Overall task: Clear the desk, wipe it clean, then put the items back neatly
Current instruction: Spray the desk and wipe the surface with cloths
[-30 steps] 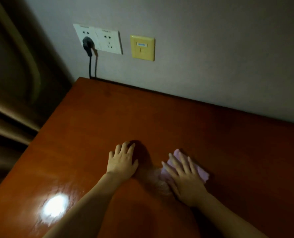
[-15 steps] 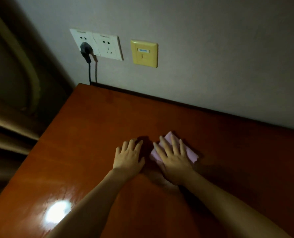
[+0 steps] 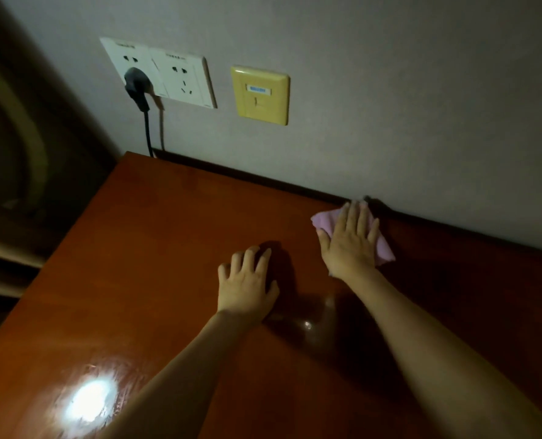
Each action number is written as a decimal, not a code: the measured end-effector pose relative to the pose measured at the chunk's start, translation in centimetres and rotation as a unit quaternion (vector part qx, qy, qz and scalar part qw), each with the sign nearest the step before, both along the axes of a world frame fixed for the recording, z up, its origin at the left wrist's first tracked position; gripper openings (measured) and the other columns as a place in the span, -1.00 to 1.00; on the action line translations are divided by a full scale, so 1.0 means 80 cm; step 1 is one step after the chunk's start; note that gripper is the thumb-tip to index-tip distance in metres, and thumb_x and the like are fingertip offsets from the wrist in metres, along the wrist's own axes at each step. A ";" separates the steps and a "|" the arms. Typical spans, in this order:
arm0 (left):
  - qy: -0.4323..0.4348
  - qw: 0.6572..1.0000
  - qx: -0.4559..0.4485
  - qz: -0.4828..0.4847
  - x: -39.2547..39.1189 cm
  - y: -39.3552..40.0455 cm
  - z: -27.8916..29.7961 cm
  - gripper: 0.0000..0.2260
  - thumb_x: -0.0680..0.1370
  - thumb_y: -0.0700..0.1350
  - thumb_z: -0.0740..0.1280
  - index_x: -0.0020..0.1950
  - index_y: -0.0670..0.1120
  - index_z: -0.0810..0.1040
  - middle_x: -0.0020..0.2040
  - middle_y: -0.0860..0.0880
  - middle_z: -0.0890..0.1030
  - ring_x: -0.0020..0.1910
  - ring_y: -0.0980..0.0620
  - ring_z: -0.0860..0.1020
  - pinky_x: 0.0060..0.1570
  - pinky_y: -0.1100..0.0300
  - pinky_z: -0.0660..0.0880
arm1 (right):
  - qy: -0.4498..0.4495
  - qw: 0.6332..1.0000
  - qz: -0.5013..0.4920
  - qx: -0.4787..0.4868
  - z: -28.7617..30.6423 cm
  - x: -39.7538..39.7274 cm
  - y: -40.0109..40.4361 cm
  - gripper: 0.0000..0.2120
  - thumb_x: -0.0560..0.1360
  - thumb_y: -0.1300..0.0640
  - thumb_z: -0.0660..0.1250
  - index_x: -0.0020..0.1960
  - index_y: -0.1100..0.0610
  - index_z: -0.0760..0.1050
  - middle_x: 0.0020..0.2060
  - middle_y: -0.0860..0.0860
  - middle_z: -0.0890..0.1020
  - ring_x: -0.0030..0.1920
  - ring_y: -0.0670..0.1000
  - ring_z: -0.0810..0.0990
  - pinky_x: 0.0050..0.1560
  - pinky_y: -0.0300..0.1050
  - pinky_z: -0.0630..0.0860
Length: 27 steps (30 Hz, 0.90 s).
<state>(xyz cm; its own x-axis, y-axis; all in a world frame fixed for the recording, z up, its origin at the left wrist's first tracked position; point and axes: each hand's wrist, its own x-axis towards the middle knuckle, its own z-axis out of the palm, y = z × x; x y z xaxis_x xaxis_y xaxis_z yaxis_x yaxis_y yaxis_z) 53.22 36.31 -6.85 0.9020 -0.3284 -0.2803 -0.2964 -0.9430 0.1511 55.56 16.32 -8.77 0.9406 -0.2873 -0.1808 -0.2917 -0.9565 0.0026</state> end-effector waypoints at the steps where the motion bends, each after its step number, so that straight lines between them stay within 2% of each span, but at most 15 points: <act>1: -0.006 1.000 -0.002 -0.002 0.003 -0.002 -0.001 -0.43 0.59 0.16 0.07 0.55 0.04 -0.01 0.50 0.00 0.09 0.46 -0.04 0.07 0.39 -0.03 0.14 | -0.001 1.000 0.025 0.002 0.000 0.014 0.009 -0.32 0.62 -0.17 -0.15 0.52 0.27 -0.25 0.53 0.21 -0.13 0.53 0.18 -0.22 0.46 0.19 -0.24; 5: -0.011 1.000 -0.001 0.001 0.007 -0.011 -0.003 -0.44 0.59 0.15 0.09 0.55 0.04 0.02 0.49 0.00 0.10 0.46 -0.05 0.08 0.39 -0.05 0.15 | 0.007 0.990 0.143 0.000 0.000 0.034 0.028 -0.35 0.62 -0.15 -0.13 0.53 0.21 -0.25 0.54 0.15 -0.16 0.52 0.19 -0.22 0.47 0.22 -0.20; 8: -0.006 1.000 0.002 0.011 0.004 -0.017 -0.004 -0.43 0.59 0.14 0.10 0.55 0.03 0.01 0.50 -0.01 0.10 0.46 -0.06 0.08 0.39 -0.05 0.12 | 0.010 0.979 0.202 0.003 -0.005 0.009 0.018 -0.36 0.62 -0.15 -0.16 0.53 0.18 -0.25 0.54 0.11 -0.19 0.52 0.19 -0.24 0.44 0.20 -0.27; 10: -0.006 1.000 0.005 0.012 0.005 -0.024 -0.002 -0.42 0.59 0.14 0.10 0.55 0.02 0.01 0.50 -0.02 0.10 0.46 -0.06 0.08 0.39 -0.04 0.10 | 0.004 0.976 0.219 0.005 -0.009 -0.021 0.007 -0.36 0.59 -0.16 -0.20 0.54 0.19 -0.13 0.54 0.13 -0.07 0.53 0.19 -0.15 0.42 0.17 -0.26; 13: -0.002 1.000 0.005 0.005 0.008 -0.038 -0.001 -0.43 0.59 0.15 0.09 0.55 0.02 0.01 0.50 -0.03 0.09 0.47 -0.07 0.06 0.40 -0.05 0.09 | 0.004 0.985 0.170 -0.002 -0.017 -0.069 -0.028 -0.37 0.57 -0.16 -0.08 0.48 0.23 0.20 0.46 0.20 0.26 0.48 0.22 0.18 0.40 0.26 0.05; 15: -0.001 1.000 0.002 0.003 0.009 -0.049 -0.001 -0.43 0.59 0.16 0.08 0.55 0.02 0.00 0.50 -0.03 0.08 0.48 -0.08 0.04 0.41 -0.06 0.07 | 0.019 0.996 0.091 -0.004 -0.016 -0.086 -0.060 -0.37 0.57 -0.16 -0.05 0.45 0.25 0.25 0.41 0.26 0.33 0.44 0.27 0.27 0.35 0.31 0.21; 17: -0.004 1.000 -0.001 0.002 0.009 -0.059 -0.002 -0.42 0.59 0.17 0.07 0.55 0.02 -0.01 0.51 -0.03 0.07 0.48 -0.08 0.03 0.41 -0.07 0.07 | 0.004 1.000 0.019 -0.004 -0.011 -0.086 -0.085 -0.34 0.56 -0.18 -0.09 0.46 0.27 0.24 0.42 0.30 0.30 0.44 0.32 0.24 0.34 0.35 0.20; 21: -0.005 1.000 -0.007 0.007 0.004 -0.077 -0.006 -0.40 0.59 0.19 0.06 0.55 -0.01 -0.04 0.52 -0.04 0.04 0.49 -0.08 0.01 0.42 -0.06 0.04 | 0.008 0.999 -0.046 0.010 -0.004 -0.045 -0.087 -0.34 0.60 -0.18 -0.12 0.55 0.21 -0.09 0.53 0.22 -0.03 0.52 0.26 -0.12 0.44 0.30 -0.15; 24: -0.015 1.000 -0.010 0.014 0.001 -0.083 -0.008 -0.39 0.59 0.18 0.06 0.55 -0.02 -0.03 0.51 -0.03 0.06 0.48 -0.07 0.03 0.41 -0.05 0.05 | -0.011 1.000 -0.012 0.007 -0.005 -0.014 -0.061 -0.35 0.62 -0.16 -0.10 0.55 0.18 -0.17 0.54 0.15 -0.09 0.52 0.22 -0.20 0.45 0.26 -0.21; 27: -0.019 1.000 0.003 -0.002 0.002 -0.084 -0.008 -0.40 0.59 0.18 0.06 0.55 -0.02 -0.02 0.50 -0.02 0.07 0.47 -0.06 0.06 0.39 -0.03 0.08 | -0.009 0.998 0.057 0.011 -0.005 -0.014 -0.042 -0.37 0.62 -0.15 -0.11 0.55 0.16 -0.17 0.55 0.13 -0.08 0.52 0.22 -0.19 0.44 0.26 -0.20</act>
